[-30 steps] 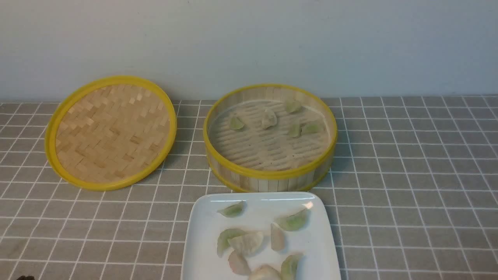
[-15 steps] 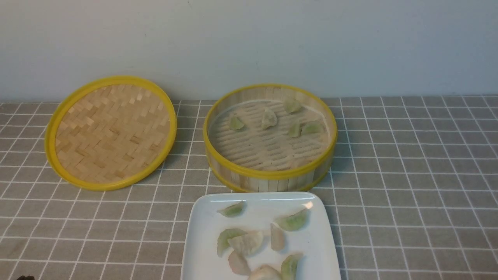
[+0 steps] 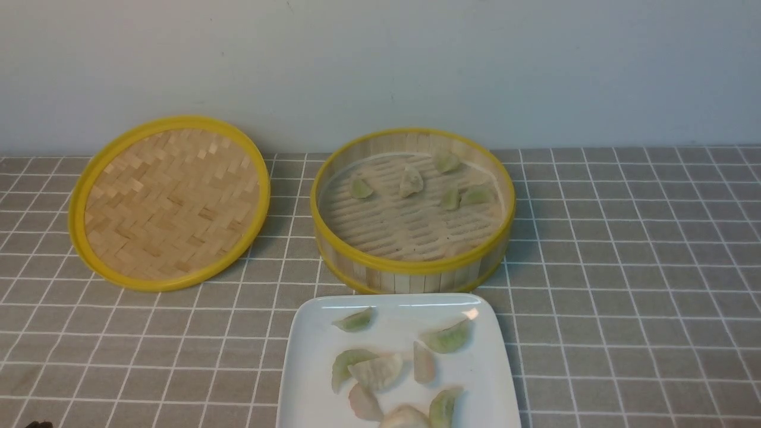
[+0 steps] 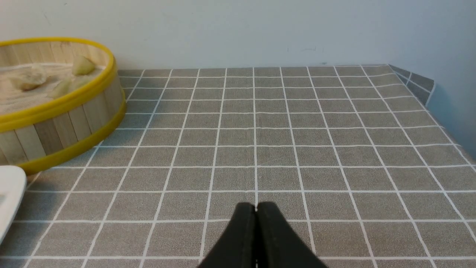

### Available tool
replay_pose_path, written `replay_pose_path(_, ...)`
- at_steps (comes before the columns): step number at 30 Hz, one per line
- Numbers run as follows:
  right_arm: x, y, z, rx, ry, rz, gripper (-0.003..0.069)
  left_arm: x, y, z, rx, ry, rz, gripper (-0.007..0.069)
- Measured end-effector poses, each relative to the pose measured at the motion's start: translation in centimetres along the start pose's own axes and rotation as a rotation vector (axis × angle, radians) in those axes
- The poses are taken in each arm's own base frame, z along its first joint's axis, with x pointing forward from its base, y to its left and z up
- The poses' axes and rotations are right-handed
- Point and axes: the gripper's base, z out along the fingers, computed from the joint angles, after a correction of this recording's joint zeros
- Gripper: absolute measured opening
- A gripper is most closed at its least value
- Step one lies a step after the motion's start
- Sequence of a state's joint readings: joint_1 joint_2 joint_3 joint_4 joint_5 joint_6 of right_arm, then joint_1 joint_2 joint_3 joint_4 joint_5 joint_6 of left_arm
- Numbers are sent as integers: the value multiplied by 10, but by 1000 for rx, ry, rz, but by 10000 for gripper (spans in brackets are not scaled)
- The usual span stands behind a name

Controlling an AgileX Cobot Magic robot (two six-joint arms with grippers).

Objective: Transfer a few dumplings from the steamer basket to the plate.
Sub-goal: Use the right arm to grab a dumpling from inside the steamer

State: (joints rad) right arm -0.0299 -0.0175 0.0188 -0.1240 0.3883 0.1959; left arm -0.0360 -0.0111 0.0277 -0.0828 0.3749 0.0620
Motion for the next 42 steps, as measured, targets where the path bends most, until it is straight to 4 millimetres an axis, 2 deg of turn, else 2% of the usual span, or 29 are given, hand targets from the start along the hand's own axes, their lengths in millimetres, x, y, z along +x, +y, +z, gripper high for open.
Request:
replay_pose_path(4,-3,3,1,-36,-52,138,-13,0,0,0,0,1,0,-5)
replay_pose_path(5,-9,5,0,-74,-111,303,-13,0,0,0,0,1,0,-5)
replay_pose_path(6,-10,5,0,-81,-120,338,-13,0,0,0,0,1,0,-5)
replay_pose_path(7,-17,6,-1,-119,-190,519,-13,0,0,0,0,1,0,-5)
replay_pose_path(9,-25,5,-3,-163,-263,763,-13,0,0,0,0,1,0,-5)
replay_pose_path(12,-28,3,-4,-181,-305,889,-13,0,0,0,0,1,0,-5)
replay_pose_path(18,-32,1,-6,-185,-350,921,-13,0,0,0,0,1,0,-5)
replay_pose_path(22,-46,2,-11,-205,-367,892,-13,0,0,0,0,0,0,-5)
replay_pose_path(23,-62,7,-15,-206,-321,808,-13,0,0,0,0,0,0,-5)
replay_pose_path(24,-69,7,-17,-210,-326,789,-13,0,0,0,0,0,0,-5)
replay_pose_path(26,-101,14,-12,-176,-179,637,-13,0,0,0,0,0,0,-5)
replay_pose_path(27,-103,15,-11,-171,-149,616,-13,0,0,0,0,0,0,-5)
replay_pose_path(29,-138,21,3,-143,20,464,-13,0,0,0,0,0,0,-5)
replay_pose_path(30,-147,23,9,-139,72,423,-13,0,0,0,0,1,1,-5)
replay_pose_path(32,-174,29,40,-140,274,257,-13,0,0,0,0,1,1,-5)
replay_pose_path(35,-195,36,92,-179,535,92,-13,0,0,0,0,1,1,-5)
replay_pose_path(37,-206,41,127,-211,667,56,-13,0,0,0,0,1,1,-5)
replay_pose_path(38,-207,43,137,-225,716,44,-13,0,0,0,0,1,1,-5)
replay_pose_path(39,-210,48,162,-248,789,22,-13,0,0,0,0,1,1,-5)
replay_pose_path(42,-207,62,207,-296,920,-26,-11,0,0,0,0,1,1,-5)
